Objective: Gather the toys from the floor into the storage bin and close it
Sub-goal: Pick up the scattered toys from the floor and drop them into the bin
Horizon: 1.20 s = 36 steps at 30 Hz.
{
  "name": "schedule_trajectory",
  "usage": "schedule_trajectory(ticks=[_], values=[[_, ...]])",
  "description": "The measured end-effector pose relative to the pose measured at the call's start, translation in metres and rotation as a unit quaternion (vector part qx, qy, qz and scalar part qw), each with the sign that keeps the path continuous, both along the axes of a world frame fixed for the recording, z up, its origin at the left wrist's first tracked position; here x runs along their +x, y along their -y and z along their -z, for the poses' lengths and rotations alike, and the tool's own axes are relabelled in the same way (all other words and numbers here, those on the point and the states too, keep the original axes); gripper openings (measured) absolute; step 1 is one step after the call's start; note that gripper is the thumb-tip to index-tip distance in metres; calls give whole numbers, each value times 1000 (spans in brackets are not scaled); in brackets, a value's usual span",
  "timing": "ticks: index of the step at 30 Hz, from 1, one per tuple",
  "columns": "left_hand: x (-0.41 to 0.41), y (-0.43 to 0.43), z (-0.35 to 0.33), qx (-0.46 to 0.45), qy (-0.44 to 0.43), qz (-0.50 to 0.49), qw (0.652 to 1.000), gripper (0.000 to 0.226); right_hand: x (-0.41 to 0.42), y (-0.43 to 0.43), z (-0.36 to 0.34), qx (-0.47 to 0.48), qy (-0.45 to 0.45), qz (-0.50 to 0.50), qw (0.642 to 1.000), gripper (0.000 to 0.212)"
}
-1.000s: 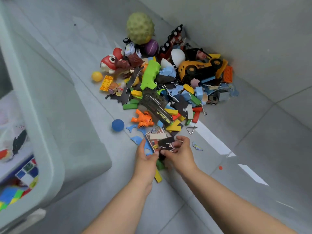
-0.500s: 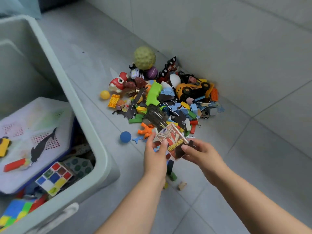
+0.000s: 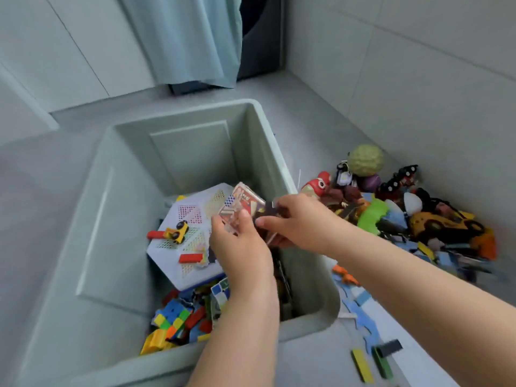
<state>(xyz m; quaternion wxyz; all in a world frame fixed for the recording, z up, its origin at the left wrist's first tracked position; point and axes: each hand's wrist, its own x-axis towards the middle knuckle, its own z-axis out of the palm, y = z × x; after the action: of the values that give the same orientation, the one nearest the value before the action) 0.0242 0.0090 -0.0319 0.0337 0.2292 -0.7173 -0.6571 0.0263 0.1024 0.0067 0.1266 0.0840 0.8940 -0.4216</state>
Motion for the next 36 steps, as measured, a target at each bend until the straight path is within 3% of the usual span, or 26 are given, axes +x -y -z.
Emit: schedule_trajectory(ticks=[3,5,7,8,10,13,15,17,20,22,24,28,32,36], values=[[4,5,7,-14,1,16,1000,56,-15,3,5,76,-22,-25,997,34],[19,-11,-1,13,-58,50,997,42,-7,-16,3,34,-79,17,996,35],[39,-35,-14,72,-139,115,981,27,14,-45,1,-53,-121,86,988,23],[50,-48,-18,114,-165,171,965,24,29,-65,4,-87,-131,127,979,17],[70,-76,-16,188,-159,313,917,21,66,-104,26,-57,-119,198,971,12],[98,-117,15,209,-38,515,830,20,139,-146,97,12,18,259,966,21],[113,-130,64,120,49,598,791,29,189,-150,154,71,145,229,960,34],[119,-124,122,-55,85,627,773,45,226,-137,196,96,243,209,942,60],[117,-98,184,-315,80,615,718,73,243,-114,230,106,239,188,947,94],[114,-86,205,-391,56,601,695,82,237,-107,241,130,192,163,959,94],[111,-83,216,-414,43,578,702,82,227,-106,247,128,159,135,970,79],[103,-93,230,-346,-2,544,765,58,215,-113,251,90,125,125,980,37],[105,-100,230,-269,42,528,805,42,214,-121,254,86,106,149,979,33],[104,-104,235,-259,77,498,824,28,221,-137,254,44,83,268,959,30]])
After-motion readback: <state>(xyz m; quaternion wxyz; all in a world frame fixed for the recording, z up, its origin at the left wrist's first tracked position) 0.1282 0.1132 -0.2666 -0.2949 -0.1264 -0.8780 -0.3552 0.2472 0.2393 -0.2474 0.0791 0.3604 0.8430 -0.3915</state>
